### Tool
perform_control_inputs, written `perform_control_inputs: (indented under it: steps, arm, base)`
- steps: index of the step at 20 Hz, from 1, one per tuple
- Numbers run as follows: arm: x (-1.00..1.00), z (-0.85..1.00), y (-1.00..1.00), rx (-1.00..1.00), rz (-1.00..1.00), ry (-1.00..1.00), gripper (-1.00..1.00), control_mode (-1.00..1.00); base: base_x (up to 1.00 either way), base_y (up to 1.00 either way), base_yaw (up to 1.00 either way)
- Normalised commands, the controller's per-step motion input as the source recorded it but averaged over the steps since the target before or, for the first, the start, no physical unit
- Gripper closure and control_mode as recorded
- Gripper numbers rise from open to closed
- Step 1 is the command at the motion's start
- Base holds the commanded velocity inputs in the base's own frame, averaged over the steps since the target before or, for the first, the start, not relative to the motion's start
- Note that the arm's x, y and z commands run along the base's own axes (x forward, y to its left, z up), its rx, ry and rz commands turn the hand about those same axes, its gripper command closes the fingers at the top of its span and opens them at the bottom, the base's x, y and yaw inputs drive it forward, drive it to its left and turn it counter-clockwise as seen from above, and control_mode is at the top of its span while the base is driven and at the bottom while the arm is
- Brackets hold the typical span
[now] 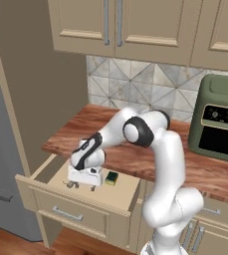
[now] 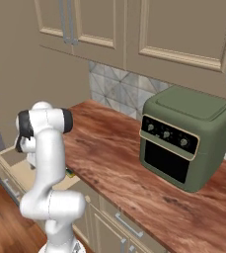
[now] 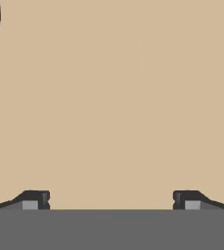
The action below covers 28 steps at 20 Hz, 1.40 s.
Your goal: Restock the sink supplies by placing the sponge and soap dispenser on the counter and next to the sink. Make sure the soap dispenser is upright.
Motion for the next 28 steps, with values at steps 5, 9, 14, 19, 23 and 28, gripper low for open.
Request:
perform_control_inputs:
  steps: [5,9,14,19,23,28]
  arm:
    - [0.0,-0.55,0.26,0.07,0.0,-0.01,-1.0,-1.0]
    - [0.0,-0.51,0.38,0.06,0.01,-0.01,-1.0,-1.0]
    - [-0.24,-0.25,0.5,0.01,0.0,-0.01,-1.0,-1.0]
    - [-0.59,0.0,0.55,0.0,0.0,0.0,-1.0,-1.0]
    - [-0.73,0.01,0.62,0.0,0.0,0.0,-1.0,-1.0]
    - [-0.89,0.0,0.55,0.0,0.01,0.0,-1.0,-1.0]
  base:
    - [0.0,0.0,0.0]
    - [0.0,0.0,0.0]
    - [0.0,0.0,0.0]
    - [0.0,0.0,0.0]
    - [0.0,0.0,0.0]
    - [0.0,0.0,0.0]
